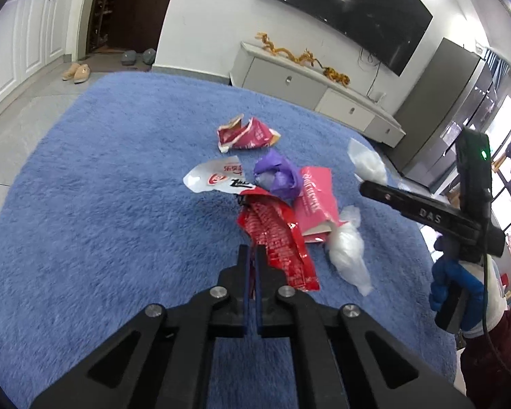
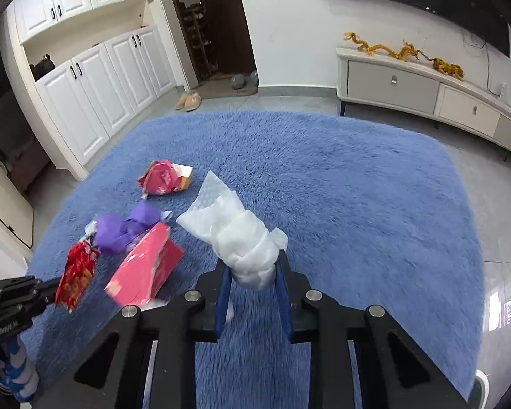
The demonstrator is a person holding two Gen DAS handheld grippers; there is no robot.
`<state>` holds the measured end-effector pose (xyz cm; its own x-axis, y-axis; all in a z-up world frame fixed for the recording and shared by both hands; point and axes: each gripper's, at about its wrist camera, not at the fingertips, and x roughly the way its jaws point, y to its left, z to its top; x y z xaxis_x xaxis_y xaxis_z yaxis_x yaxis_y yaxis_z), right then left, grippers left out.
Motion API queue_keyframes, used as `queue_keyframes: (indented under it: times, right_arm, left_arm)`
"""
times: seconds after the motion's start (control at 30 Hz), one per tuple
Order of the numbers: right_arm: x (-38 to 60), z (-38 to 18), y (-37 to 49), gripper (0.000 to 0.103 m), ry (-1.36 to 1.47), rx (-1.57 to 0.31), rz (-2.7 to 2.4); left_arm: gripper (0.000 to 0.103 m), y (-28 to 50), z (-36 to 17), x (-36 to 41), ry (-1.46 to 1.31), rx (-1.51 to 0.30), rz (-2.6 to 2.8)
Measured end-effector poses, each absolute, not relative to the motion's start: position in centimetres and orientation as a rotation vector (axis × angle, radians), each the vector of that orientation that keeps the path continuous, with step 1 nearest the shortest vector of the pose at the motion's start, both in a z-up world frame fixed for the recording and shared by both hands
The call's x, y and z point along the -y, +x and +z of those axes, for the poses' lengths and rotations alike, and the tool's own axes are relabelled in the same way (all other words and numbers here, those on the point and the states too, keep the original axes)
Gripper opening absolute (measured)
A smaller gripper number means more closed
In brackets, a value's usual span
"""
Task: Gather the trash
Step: 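Grasp the red chip bag with left tool while right tool grasps the white tissue, then carry both items over the trash bin and open both tools to drop them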
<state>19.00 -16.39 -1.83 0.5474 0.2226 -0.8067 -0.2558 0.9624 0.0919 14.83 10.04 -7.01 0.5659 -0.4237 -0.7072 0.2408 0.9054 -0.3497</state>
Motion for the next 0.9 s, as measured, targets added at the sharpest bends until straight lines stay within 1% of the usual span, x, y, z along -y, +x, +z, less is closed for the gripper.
queue_keyframes:
  times: [0.23,0.47,0.6,0.73,0.9]
  right_arm:
    - [17.8,1.7,13.8,0.023,-0.030,-0.900,0.263]
    - [21.9,4.9,8.7,0.023,0.015,-0.845,0.191]
    - [26.0,6.4,5.4,0.023,0.036,-0.815,0.114]
    - [31.2,7.2,2.5,0.023,0.068,-0.795,0.013]
    - [38.7,5.9,-1.7,0.023,0.150,-0.806,-0.134]
  left_arm:
    - [0.002,11.3,-3.9,-11.1,-0.212,-0.825,-0.372]
    - [0.002,8.4,0.3,-8.7,-0.159,-0.758,-0.425]
    - [0.002,7.3,2.3,-4.5,-0.128,-0.737,-0.507]
    - [0.002,6.3,3.7,1.9,-0.080,-0.730,-0.621]
    - [0.002,5.5,4.1,11.8,0.011,-0.762,-0.773]
